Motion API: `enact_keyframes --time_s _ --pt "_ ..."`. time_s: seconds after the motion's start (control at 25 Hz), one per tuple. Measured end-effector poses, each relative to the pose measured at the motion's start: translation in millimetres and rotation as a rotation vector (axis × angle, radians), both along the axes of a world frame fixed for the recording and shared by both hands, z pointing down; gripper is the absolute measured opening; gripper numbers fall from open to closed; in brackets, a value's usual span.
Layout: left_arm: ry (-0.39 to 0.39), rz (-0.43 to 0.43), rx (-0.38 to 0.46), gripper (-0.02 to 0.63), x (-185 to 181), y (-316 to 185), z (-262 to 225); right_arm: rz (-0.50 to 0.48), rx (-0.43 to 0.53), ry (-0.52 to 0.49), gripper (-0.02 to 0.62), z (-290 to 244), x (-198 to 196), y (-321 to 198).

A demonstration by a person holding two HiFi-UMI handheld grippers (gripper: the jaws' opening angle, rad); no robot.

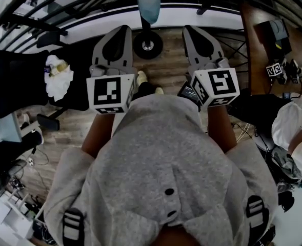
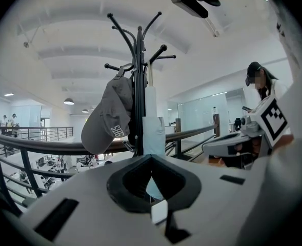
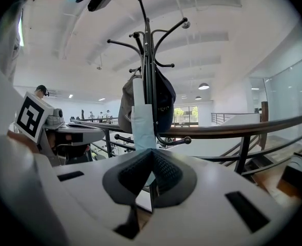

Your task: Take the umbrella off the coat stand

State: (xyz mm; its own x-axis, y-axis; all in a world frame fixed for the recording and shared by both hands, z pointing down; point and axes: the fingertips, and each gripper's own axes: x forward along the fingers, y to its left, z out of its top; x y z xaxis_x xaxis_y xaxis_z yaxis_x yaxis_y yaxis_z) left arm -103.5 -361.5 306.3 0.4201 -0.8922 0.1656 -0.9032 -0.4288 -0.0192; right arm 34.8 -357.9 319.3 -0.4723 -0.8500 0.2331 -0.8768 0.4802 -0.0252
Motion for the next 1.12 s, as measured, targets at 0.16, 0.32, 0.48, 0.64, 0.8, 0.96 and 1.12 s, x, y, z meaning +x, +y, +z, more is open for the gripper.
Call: enact_keyframes --time_s 0.16,0.32,0.48,0.64,0.8,0.96,1.12 --pt "0.001 0.018 -0.003 0.012 4.7 -16.1 -0.1 0.006 0.004 0.001 0.009 -1.3 0.8 -14.6" --pt "-0.001 0.06 -0.009 0.014 10.8 -29.6 -1.0 0.012 0.008 0.005 0.009 -4.5 -1.0 -27.6" --pt "0.034 0.125 -0.029 0.134 21.1 -39.5 0.4 0.016 0.014 0.021 0.01 -6.5 -1.1 -36.5" --pt "0.046 0.183 -0.043 0.24 29.6 -52.0 3.4 0.028 0.012 0.03 0.009 -6.0 -1.5 -45.6" --pt "0.057 0.241 -0.053 0.302 44.4 -62.0 8.2 0.038 0.003 0.043 0.009 -3.4 0.9 -50.1" --pt "0.075 0.275 -0.048 0.342 56.2 -72.2 10.3 0.05 0.006 0.048 0.009 -4.3 3.5 -55.1" --pt "0.065 0.283 -0.044 0.344 60.7 -82.5 14.0 0.057 -0.002 0.064 0.009 -1.0 4.3 -59.0"
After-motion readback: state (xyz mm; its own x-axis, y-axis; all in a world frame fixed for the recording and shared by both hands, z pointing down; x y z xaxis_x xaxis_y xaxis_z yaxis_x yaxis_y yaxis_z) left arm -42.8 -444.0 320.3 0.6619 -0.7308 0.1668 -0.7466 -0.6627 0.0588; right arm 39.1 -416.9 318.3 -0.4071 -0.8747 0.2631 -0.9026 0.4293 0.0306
